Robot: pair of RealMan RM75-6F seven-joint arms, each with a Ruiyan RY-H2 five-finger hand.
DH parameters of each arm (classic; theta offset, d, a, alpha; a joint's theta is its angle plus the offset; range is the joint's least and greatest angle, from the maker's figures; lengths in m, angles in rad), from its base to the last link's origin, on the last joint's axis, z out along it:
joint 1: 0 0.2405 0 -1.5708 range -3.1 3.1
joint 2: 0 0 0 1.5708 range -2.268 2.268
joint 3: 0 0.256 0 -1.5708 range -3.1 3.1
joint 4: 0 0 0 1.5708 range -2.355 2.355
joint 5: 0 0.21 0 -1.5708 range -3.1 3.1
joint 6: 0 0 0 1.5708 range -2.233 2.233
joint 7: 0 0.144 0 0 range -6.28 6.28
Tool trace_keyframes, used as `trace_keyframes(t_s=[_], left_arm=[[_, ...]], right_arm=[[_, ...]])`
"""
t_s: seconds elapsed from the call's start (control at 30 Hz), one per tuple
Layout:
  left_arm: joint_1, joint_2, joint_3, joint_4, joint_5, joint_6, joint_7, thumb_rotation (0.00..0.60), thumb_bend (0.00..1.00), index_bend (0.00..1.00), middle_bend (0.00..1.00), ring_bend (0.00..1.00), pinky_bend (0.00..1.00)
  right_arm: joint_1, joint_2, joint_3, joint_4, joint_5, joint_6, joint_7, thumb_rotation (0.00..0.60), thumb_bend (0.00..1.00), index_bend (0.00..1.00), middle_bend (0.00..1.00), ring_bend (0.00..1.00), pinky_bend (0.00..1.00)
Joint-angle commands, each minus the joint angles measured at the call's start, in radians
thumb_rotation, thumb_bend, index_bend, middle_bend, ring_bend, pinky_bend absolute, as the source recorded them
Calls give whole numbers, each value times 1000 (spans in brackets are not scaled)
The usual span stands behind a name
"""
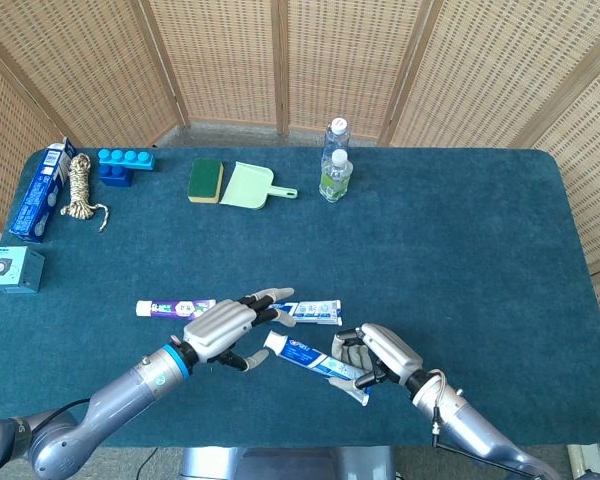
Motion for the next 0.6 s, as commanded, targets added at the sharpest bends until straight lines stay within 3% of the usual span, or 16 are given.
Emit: trace_keyframes(t_s=[0.03,0.6], left_arm=[[0,-3,1,-1,1,7,2,600,407,260,30,26,189],[-4,-7,6,1,-3,25,-2,600,423,307,47,37,196]], right_arm=[[0,2,0,-2,-1,1,5,600,452,949,723,696,738],[2,13,-3,-2,-12,-4,48,600,451,949,723,698,741]])
